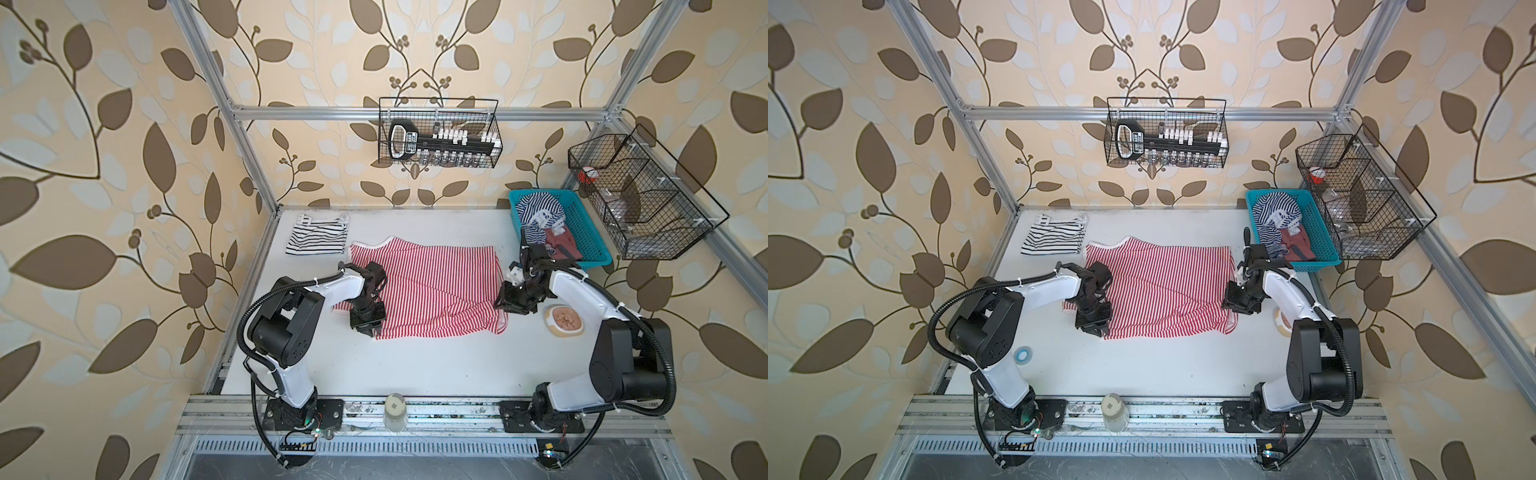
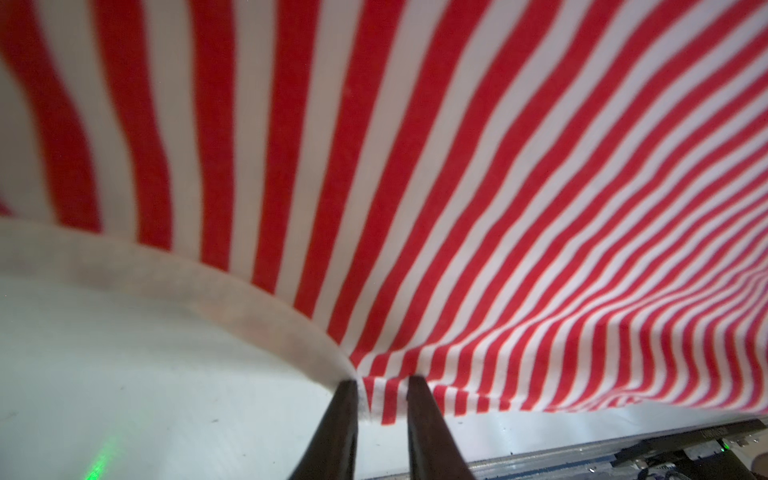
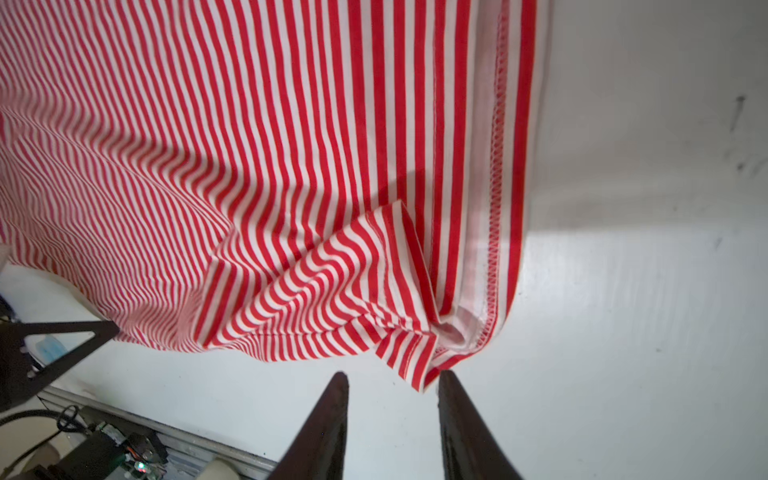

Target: Fold and stack the tank tops

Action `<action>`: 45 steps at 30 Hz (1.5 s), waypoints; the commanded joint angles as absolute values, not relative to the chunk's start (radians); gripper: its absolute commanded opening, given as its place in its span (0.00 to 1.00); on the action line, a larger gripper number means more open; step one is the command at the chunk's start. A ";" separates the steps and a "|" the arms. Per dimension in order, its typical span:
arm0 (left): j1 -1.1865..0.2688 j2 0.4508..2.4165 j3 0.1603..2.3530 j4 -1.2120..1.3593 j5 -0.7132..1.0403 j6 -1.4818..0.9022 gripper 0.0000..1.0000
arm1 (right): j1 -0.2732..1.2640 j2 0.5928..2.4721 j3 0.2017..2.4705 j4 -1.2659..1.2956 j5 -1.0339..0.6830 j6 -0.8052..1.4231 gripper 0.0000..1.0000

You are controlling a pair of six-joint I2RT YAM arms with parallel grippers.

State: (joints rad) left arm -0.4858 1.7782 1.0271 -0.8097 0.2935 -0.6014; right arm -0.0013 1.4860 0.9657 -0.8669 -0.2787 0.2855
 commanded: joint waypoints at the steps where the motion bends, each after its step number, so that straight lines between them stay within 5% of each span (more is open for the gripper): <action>1: -0.500 1.883 0.957 -0.730 0.157 -0.574 0.24 | -0.002 1.502 0.906 -0.846 -0.309 0.272 0.32; 11: -0.500 1.882 0.957 -0.738 0.156 -0.574 0.24 | -0.002 1.563 0.896 -0.783 -0.336 0.272 0.40; 24: -0.500 1.885 0.958 -0.745 0.152 -0.574 0.24 | -0.003 1.606 0.933 -0.765 -0.338 0.248 0.36; 33: -0.500 1.886 0.956 -0.747 0.151 -0.574 0.24 | -0.003 1.599 0.960 -0.779 -0.339 0.225 0.28; 39: -0.500 1.884 0.957 -0.749 0.152 -0.571 0.24 | 0.002 1.556 0.958 -0.812 -0.341 0.219 0.01; 45: -0.499 1.885 0.954 -0.739 0.163 -0.561 0.24 | 0.062 1.389 0.930 -0.905 -0.287 0.262 0.00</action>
